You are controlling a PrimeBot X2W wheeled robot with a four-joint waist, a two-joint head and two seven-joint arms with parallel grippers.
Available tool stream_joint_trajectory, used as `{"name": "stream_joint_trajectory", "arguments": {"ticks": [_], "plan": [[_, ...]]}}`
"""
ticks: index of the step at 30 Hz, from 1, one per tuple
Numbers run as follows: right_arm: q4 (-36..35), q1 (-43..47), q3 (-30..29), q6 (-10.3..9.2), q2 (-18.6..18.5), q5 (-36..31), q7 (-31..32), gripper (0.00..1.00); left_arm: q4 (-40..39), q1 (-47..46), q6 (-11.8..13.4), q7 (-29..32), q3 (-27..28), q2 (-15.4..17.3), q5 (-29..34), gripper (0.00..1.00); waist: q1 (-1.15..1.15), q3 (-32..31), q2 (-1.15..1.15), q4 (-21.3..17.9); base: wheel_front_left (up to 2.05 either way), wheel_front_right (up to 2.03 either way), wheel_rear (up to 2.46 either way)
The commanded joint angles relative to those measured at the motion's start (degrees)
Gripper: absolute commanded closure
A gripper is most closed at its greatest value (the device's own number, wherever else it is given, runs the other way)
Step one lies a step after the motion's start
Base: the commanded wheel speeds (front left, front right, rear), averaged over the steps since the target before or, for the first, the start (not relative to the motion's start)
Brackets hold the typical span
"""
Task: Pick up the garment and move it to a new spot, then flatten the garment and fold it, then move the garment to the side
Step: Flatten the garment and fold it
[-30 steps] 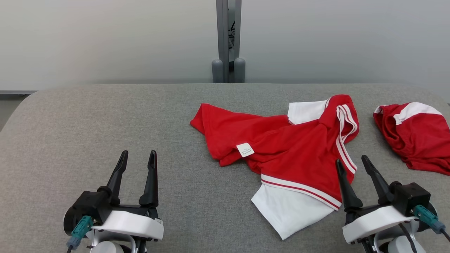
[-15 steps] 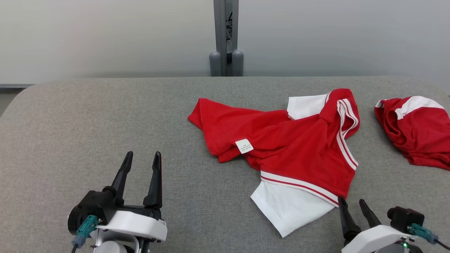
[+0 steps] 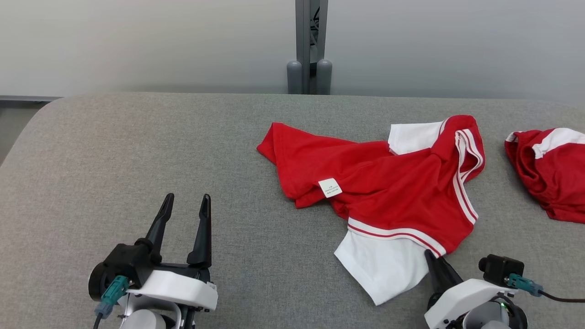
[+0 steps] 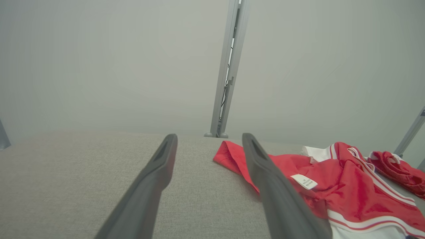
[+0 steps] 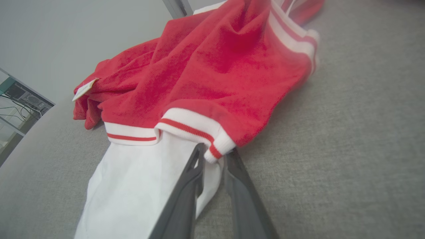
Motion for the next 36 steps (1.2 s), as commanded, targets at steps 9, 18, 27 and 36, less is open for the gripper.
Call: {"name": "stream_joint_trajectory", "arguments": {"ticks": [9, 18, 27, 36], "plan": [[0.3, -2.8, 2.0, 0.02, -3.9, -1.1, -2.5, 1.00, 0.1, 0.3, 0.3, 0.0, 0.4, 0.2, -0.3, 0.00, 0.00, -0.7, 0.00, -0.4, 0.00, 0.00, 0.00], [0.7, -3.6, -5.0, 0.01, -11.5, -9.0, -2.9, 1.00, 0.0, 1.0, 0.8, 0.0, 0.3, 0.2, -0.8, 0.00, 0.00, -1.8, 0.00, -2.6, 0.00, 0.00, 0.00], [0.9, -0.7, -8.6, 0.02, -12.5, -11.4, 1.9, 1.00, 0.4, 1.3, 0.9, 0.0, 0.1, 0.2, -1.0, 0.00, 0.00, -2.5, 0.00, -3.5, 0.00, 0.00, 0.00], [-1.4, 1.0, -7.4, 0.01, -10.9, -10.5, 6.6, 0.00, 0.6, 1.3, 0.9, 0.0, -0.4, 0.2, -1.3, 0.00, 0.00, -2.7, 0.00, -3.6, 0.00, 0.00, 0.00]]}}
